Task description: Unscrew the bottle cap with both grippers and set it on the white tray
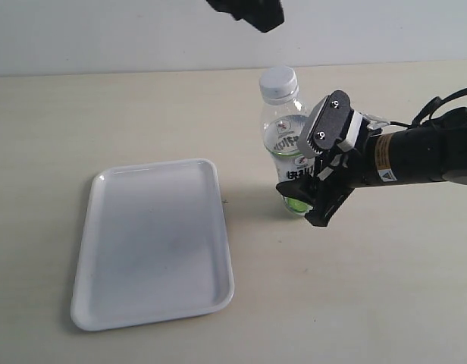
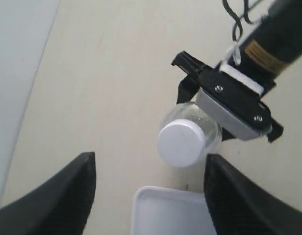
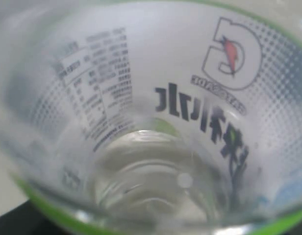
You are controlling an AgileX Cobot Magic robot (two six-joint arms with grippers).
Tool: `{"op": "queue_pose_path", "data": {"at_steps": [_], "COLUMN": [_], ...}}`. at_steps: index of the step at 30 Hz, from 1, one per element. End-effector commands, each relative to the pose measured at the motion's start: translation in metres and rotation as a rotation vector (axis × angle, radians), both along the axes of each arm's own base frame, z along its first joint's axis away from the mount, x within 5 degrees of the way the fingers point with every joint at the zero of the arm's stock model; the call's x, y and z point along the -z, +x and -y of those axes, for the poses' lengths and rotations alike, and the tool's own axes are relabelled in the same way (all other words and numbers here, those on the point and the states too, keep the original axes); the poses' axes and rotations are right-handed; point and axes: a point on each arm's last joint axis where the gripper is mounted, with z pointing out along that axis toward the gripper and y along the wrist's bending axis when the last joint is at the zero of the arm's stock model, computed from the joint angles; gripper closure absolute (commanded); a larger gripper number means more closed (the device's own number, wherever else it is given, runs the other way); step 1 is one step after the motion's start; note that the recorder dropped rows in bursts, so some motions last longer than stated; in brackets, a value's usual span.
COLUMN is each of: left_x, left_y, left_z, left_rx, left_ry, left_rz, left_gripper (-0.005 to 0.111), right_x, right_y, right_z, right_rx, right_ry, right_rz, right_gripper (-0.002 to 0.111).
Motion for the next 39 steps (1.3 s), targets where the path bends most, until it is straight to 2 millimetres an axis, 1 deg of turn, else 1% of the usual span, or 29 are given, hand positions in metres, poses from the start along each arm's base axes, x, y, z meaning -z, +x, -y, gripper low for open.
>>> {"op": "queue_pose_path", "data": {"at_steps": [1, 2, 4, 5, 6, 8, 11, 15, 20, 25, 28, 39], "left_x": [0.012, 0.022, 0.034, 0.036, 0.043, 0.048, 0.057, 0.064, 0.069, 0.067, 0.067, 0.071], "left_y": [0.001, 0.003, 0.006, 0.007, 0.009, 0.011, 0.014, 0.021, 0.024, 0.025, 0.023, 0.019], "left_z": [0.003, 0.005, 0.008, 0.008, 0.011, 0.012, 0.015, 0.021, 0.024, 0.027, 0.029, 0.026], "left_rx": [0.258, 0.319, 0.392, 0.409, 0.422, 0.440, 0.511, 0.511, 0.524, 0.516, 0.521, 0.544], "left_ry": [0.137, 0.178, 0.221, 0.229, 0.241, 0.255, 0.287, 0.277, 0.279, 0.241, 0.214, 0.244], "left_rz": [0.111, 0.122, 0.134, 0.139, 0.132, 0.132, 0.152, 0.182, 0.200, 0.221, 0.195, 0.138], "left_gripper": [0.045, 0.045, 0.045, 0.045, 0.045, 0.044, 0.044, 0.044, 0.044, 0.044, 0.044, 0.045], "right_x": [0.005, 0.005, 0.005, 0.005, 0.005, 0.005, 0.005, 0.005, 0.005, 0.005, 0.005, 0.005], "right_y": [-0.001, -0.001, -0.001, -0.001, -0.001, -0.001, -0.001, -0.001, -0.001, -0.001, -0.001, -0.001], "right_z": [0.003, 0.003, 0.003, 0.003, 0.003, 0.003, 0.003, 0.004, 0.004, 0.004, 0.004, 0.004], "right_rx": [-0.005, -0.006, -0.011, -0.011, -0.010, -0.008, -0.009, -0.009, -0.007, -0.006, -0.006, -0.006], "right_ry": [-0.052, -0.056, -0.060, -0.060, -0.062, -0.065, -0.067, -0.069, -0.071, -0.069, -0.069, -0.069], "right_rz": [-0.017, -0.016, -0.012, -0.012, -0.014, -0.015, -0.010, -0.011, -0.012, -0.012, -0.012, -0.012], "right_gripper": [0.108, 0.108, 0.108, 0.108, 0.108, 0.108, 0.108, 0.108, 0.108, 0.108, 0.108, 0.108]}}
